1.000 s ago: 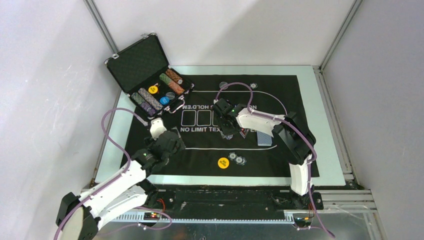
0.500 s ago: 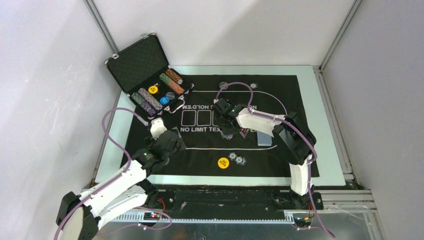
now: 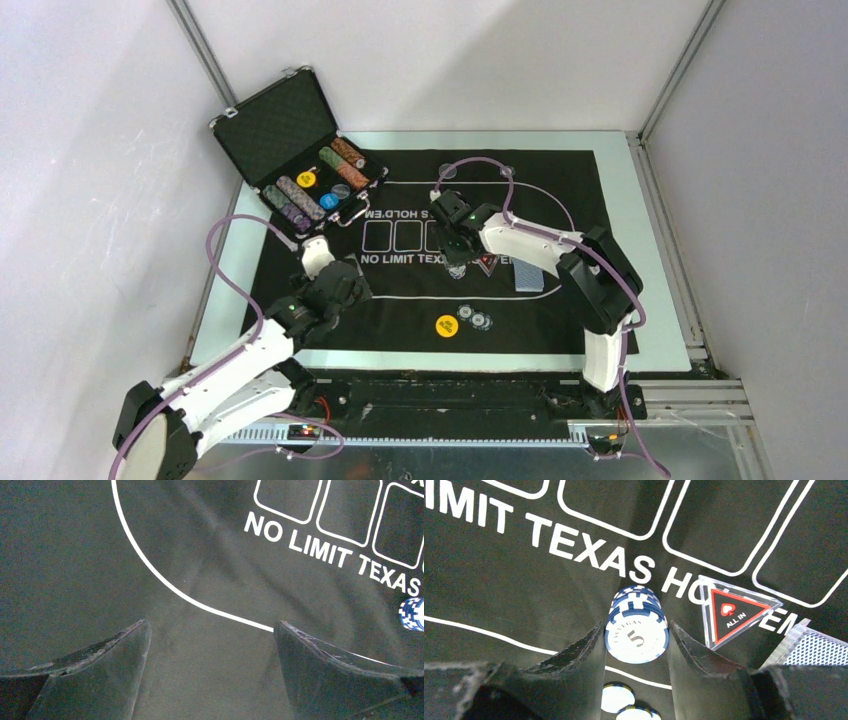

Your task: Distribute texas hold em gaming equipment

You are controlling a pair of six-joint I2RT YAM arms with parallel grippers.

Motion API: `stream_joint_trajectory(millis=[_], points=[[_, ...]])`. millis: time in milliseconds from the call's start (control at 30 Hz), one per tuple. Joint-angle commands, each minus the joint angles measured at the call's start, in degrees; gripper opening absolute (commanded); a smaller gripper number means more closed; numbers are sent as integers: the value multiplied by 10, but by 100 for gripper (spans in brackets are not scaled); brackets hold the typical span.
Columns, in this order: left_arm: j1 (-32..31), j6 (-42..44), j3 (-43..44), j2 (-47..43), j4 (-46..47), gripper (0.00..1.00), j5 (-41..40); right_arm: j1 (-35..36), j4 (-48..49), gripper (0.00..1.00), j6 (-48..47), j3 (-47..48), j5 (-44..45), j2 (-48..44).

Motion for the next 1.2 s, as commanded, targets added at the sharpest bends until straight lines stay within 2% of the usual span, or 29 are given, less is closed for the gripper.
stream_joint_trajectory(millis=[0,233,367,500,633,900,1167], points=[[3,7,1,-11,22,100,-8,-28,6,20,0,27,5,-30],[3,7,-1,-10,31,100,-7,-101,-20,19,-8,76,21,-4],[3,6,-5,-19,36,100,-13,-157,-31,18,-12,124,14,44],[3,1,-12,-31,41,100,-26,-213,-51,18,-17,198,16,100],[3,0,-14,-31,46,100,-31,-250,-79,18,-22,312,18,169],[4,6,-15,-24,51,100,-29,-300,-145,18,-18,530,24,316],[4,14,-18,-21,59,100,-20,-334,-94,19,-32,591,14,379]])
